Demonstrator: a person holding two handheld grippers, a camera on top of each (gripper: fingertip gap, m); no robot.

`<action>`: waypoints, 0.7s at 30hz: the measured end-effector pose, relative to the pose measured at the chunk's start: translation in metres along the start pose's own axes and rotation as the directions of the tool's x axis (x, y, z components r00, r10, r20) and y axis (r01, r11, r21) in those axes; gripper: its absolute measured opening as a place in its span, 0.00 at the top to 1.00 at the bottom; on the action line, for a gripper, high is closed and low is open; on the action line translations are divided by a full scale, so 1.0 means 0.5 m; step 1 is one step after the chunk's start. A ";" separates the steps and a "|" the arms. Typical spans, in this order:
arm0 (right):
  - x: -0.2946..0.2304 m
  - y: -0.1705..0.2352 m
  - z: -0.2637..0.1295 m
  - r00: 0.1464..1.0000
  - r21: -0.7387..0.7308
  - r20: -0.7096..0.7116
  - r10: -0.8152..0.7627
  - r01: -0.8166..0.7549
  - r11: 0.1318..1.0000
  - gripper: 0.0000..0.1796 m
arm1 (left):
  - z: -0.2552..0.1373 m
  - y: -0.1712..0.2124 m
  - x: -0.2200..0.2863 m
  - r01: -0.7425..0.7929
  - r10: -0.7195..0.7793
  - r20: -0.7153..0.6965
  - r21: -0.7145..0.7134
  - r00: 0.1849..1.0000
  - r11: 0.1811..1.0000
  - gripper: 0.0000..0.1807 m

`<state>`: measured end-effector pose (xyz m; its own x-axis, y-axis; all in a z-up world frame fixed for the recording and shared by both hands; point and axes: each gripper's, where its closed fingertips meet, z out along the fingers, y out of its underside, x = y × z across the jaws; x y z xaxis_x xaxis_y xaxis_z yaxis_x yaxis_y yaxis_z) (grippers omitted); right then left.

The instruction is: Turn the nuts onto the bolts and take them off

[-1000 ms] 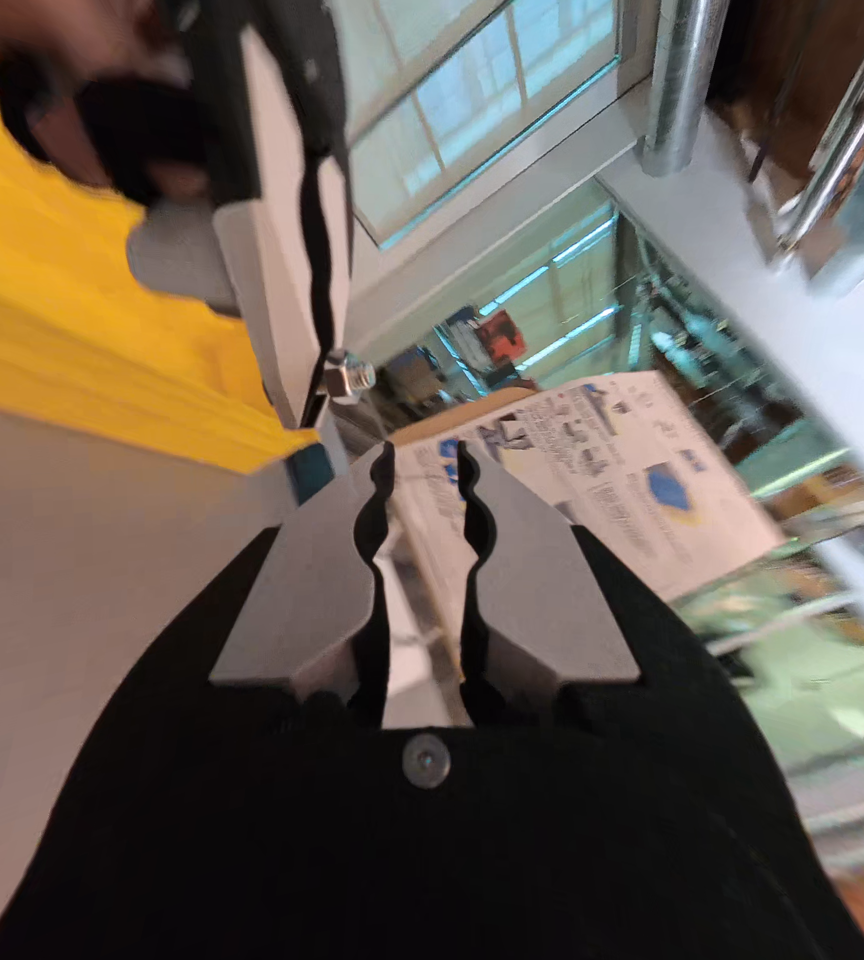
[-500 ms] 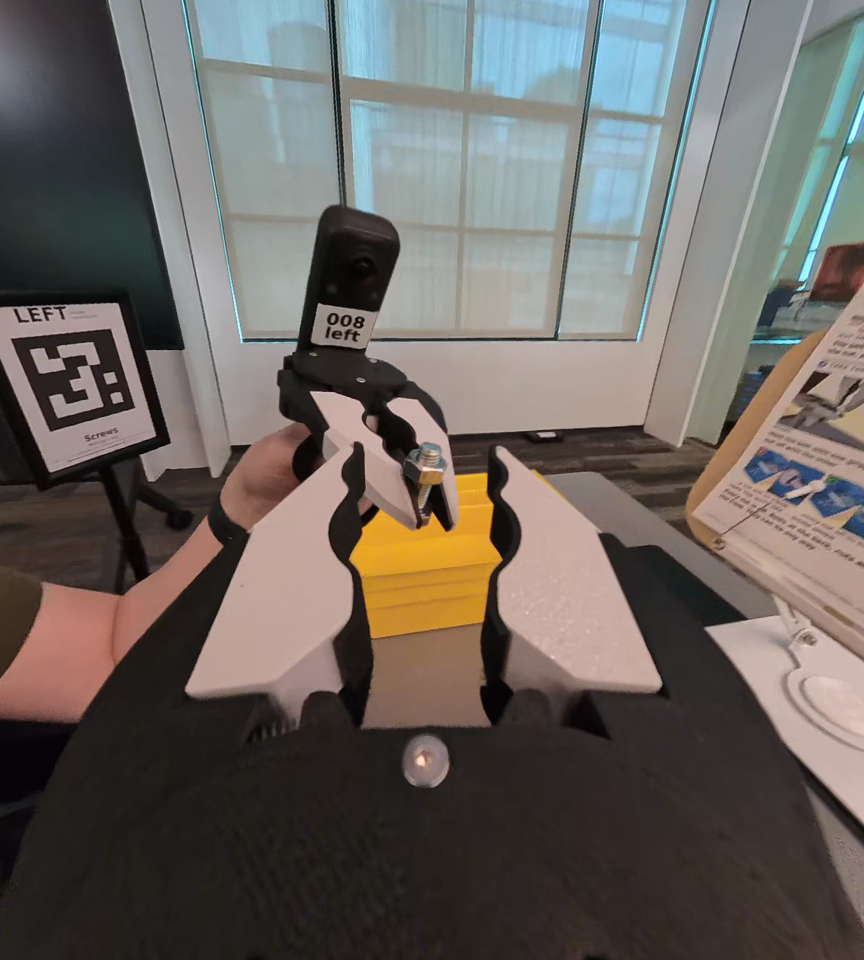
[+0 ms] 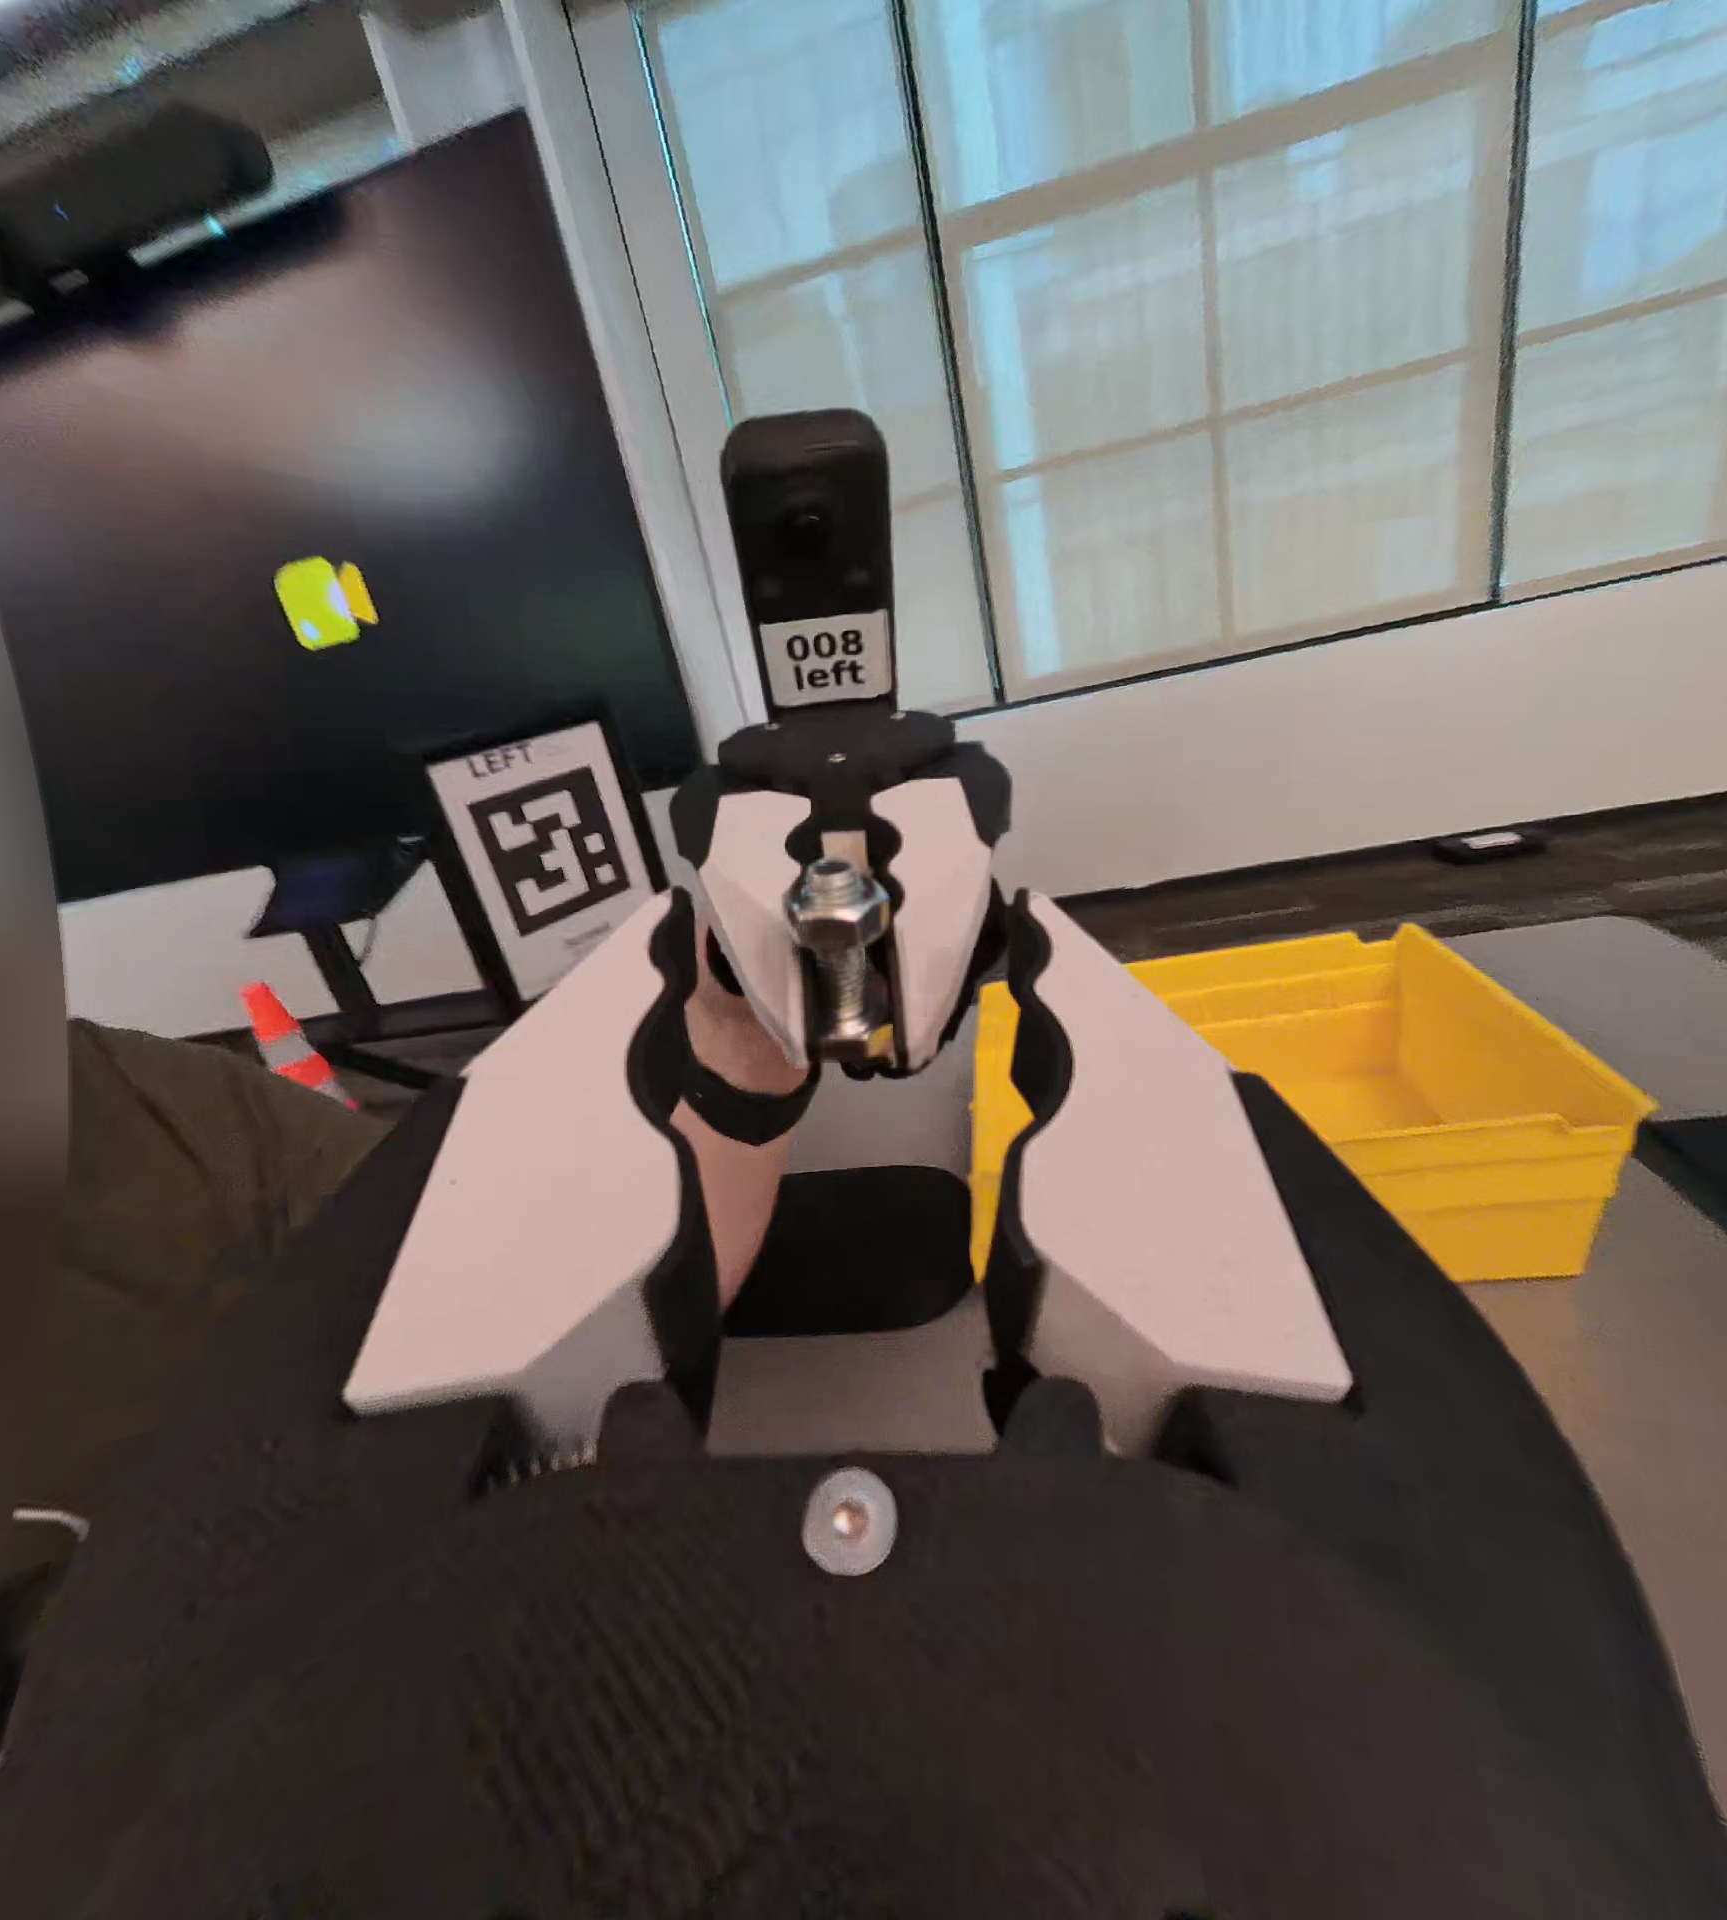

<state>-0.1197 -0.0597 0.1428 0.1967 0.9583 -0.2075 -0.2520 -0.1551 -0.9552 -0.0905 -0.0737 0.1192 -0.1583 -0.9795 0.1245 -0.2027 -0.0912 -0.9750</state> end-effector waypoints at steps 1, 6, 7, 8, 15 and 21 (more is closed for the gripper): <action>-0.002 -0.002 0.003 1.000 0.010 -0.008 -0.017 0.017 1.000 0.68 | 0.004 0.002 0.006 0.000 0.000 -0.020 -0.005 1.000 1.000 0.93; 0.081 -0.038 -0.072 0.983 0.170 0.013 0.183 -0.182 0.969 0.75 | -0.007 -0.009 0.026 -0.011 0.012 -0.047 0.014 0.999 1.000 0.93; 0.076 -0.038 -0.074 0.986 0.153 0.011 0.165 -0.164 0.974 0.75 | -0.010 -0.011 0.028 -0.010 0.011 -0.046 0.017 0.999 1.000 0.93; 0.056 -0.034 -0.065 0.993 0.107 0.013 0.118 -0.119 0.987 0.72 | -0.012 -0.013 0.024 -0.015 0.015 -0.025 0.022 1.000 1.000 0.93; 0.002 -0.025 -0.022 0.999 0.051 -0.010 -0.045 0.046 0.998 0.65 | 0.003 -0.009 0.043 -0.023 0.023 -0.075 0.007 0.997 1.000 0.93; 0.036 -0.033 -0.053 0.998 0.047 -0.050 0.039 -0.036 0.998 0.72 | -0.018 -0.030 0.059 -0.018 0.023 -0.086 0.056 0.996 0.998 0.93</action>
<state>-0.0870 -0.0463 0.1493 0.2341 0.9383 -0.2545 -0.3035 -0.1781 -0.9360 -0.1006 -0.0995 0.1390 -0.2450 -0.9624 0.1175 -0.1449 -0.0835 -0.9859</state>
